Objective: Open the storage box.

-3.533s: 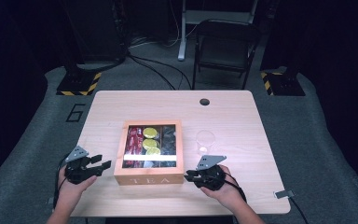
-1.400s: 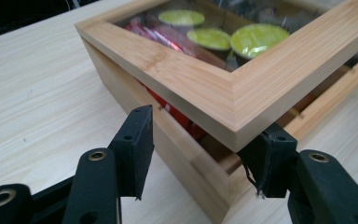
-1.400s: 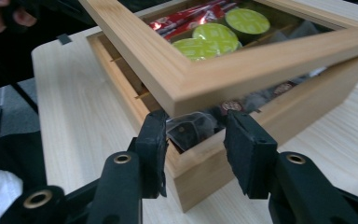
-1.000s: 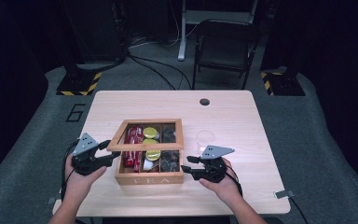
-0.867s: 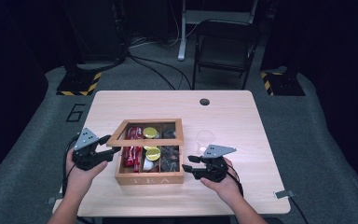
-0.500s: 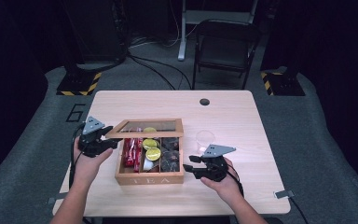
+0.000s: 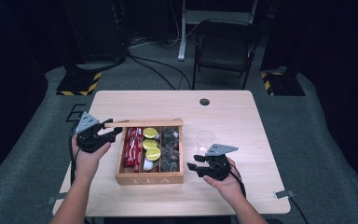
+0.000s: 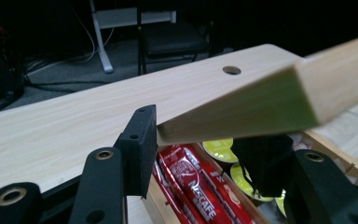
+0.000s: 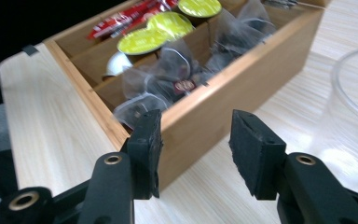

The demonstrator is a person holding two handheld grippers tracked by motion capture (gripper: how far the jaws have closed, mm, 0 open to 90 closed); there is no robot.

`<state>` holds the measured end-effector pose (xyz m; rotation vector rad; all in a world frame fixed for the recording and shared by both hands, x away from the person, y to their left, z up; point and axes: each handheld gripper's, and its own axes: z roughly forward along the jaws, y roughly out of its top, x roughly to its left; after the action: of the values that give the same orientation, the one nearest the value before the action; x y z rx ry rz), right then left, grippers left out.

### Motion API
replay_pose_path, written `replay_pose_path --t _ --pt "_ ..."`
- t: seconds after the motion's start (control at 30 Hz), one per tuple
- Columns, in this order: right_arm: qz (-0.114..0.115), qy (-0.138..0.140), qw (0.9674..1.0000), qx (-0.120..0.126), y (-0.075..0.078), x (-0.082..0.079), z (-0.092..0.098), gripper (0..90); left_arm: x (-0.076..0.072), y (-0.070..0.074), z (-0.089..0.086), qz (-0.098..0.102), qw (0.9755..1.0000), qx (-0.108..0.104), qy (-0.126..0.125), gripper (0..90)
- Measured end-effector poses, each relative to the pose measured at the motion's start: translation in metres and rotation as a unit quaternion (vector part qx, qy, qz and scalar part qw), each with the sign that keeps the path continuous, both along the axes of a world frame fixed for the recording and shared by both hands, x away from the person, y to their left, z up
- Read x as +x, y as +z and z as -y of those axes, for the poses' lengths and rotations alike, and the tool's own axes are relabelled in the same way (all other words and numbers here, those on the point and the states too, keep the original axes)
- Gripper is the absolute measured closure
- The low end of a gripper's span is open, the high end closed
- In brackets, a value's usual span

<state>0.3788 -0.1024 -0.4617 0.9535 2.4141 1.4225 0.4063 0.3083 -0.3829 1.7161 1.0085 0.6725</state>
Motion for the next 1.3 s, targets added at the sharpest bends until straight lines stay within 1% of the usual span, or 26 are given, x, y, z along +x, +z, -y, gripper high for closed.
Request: replay_pose_path --t 0.07,0.13,0.17,0.27,0.33,0.37,0.4,0.43,0.47,0.5,0.53,0.57,0.6,0.63,0.67,0.7,0.73,0.77,0.83,0.9,0.97,1.0,1.03,1.07,1.17,1.3 --pt "-0.001 -0.006 1.0 -0.006 -0.001 -0.001 0.001 52.6 0.001 0.0 0.0 0.01 0.9999 0.006 -0.005 50.1" --pt "-0.001 -0.007 1.0 -0.006 -0.001 -0.001 0.002 52.4 0.001 0.0 -0.001 0.012 0.9999 0.009 -0.008 50.4" --pt "-0.002 -0.015 0.9999 -0.006 -0.001 -0.003 0.003 51.8 0.002 0.001 -0.002 0.013 0.9997 0.013 -0.015 50.6" --pt "0.003 -0.015 0.9999 -0.008 0.001 -0.005 0.004 51.4 0.004 0.002 -0.004 0.017 0.9996 0.013 -0.019 52.7" --pt "0.006 -0.018 0.9997 -0.017 0.004 -0.008 0.004 51.3 0.006 0.003 -0.006 0.02 0.9996 0.006 -0.02 53.6" --pt "0.011 -0.019 0.9994 -0.025 0.009 -0.01 0.006 51.3 0.008 0.004 -0.008 0.02 0.9996 -0.002 -0.022 54.7" --pt "0.016 -0.025 0.9991 -0.029 0.013 -0.011 0.006 51.2 0.009 0.005 -0.009 0.019 0.9995 -0.005 -0.023 55.7" --pt "0.018 -0.029 0.999 -0.029 0.016 -0.012 0.006 50.5 0.01 0.006 -0.01 0.02 0.9995 -0.01 -0.024 57.0" --pt "0.018 -0.029 0.999 -0.029 0.016 -0.012 0.006 50.5 0.01 0.006 -0.01 0.02 0.9995 -0.01 -0.024 57.9" --pt "0.026 -0.037 0.9987 -0.025 0.022 -0.013 0.006 49.4 0.012 0.006 -0.011 0.019 0.9994 -0.014 -0.026 57.9" --pt "0.041 -0.049 0.9979 -0.013 0.033 -0.014 0.004 47.7 0.013 0.007 -0.012 0.016 0.9994 -0.017 -0.024 58.1" --pt "0.05 -0.053 0.9973 -0.011 0.037 -0.015 0.003 46.9 0.013 0.007 -0.011 0.019 0.9994 -0.019 -0.023 58.2" --pt "0.05 -0.053 0.9973 -0.011 0.037 -0.015 0.003 46.9 0.013 0.007 -0.011 0.019 0.9994 -0.019 -0.023 58.3" --pt "0.071 -0.064 0.9954 -0.008 0.047 -0.015 -0.001 45.4 0.014 0.008 -0.012 0.018 0.9994 -0.017 -0.024 58.4" --pt "0.071 -0.064 0.9954 -0.008 0.047 -0.015 -0.001 45.4 0.014 0.008 -0.012 0.018 0.9994 -0.017 -0.024 58.5" --pt "0.083 -0.073 0.9938 0.008 0.055 -0.015 -0.004 44.2 0.014 0.009 -0.011 0.019 0.9995 -0.01 -0.025 58.7" --pt "0.089 -0.072 0.9933 0.012 0.057 -0.014 -0.006 43.9 0.014 0.009 -0.011 0.019 0.9995 -0.01 -0.025 58.9" --pt "0.089 -0.076 0.9931 0.015 0.059 -0.013 -0.007 43.5 0.014 0.009 -0.011 0.021 0.9995 -0.005 -0.024 59.2" --pt "0.094 -0.085 0.9918 0.013 0.064 -0.007 -0.011 42.8 0.014 0.009 -0.011 0.021 0.9995 -0.003 -0.024 59.4" --pt "0.099 -0.096 0.9904 0.013 0.071 0.002 -0.017 41.9 0.013 0.008 -0.01 0.023 0.9995 -0.004 -0.022 59.5" --pt "0.11 -0.096 0.9893 0.013 0.077 0.011 -0.024 41.1 0.013 0.008 -0.011 0.025 0.9994 -0.003 -0.025 59.5" --pt "0.119 -0.098 0.988 0.009 0.081 0.017 -0.03 40.9 0.013 0.008 -0.011 0.024 0.9994 -0.003 -0.026 59.6" --pt "0.121 -0.1 0.9876 0.005 0.083 0.02 -0.034 40.8 0.013 0.008 -0.011 0.024 0.9993 -0.003 -0.027 59.6" --pt "0.128 -0.095 0.9872 0.0 0.085 0.025 -0.038 40.7 0.013 0.008 -0.012 0.024 0.9993 -0.004 -0.027 59.6" --pt "0.143 -0.099 0.9845 -0.02 0.092 0.037 -0.053 40.0 0.014 0.007 -0.012 0.026 0.9992 -0.01 -0.028 59.5" --pt "0.137 -0.114 0.9836 -0.029 0.097 0.05 -0.064 37.7 0.018 0.006 -0.015 0.028 0.9988 -0.024 -0.033 58.7"
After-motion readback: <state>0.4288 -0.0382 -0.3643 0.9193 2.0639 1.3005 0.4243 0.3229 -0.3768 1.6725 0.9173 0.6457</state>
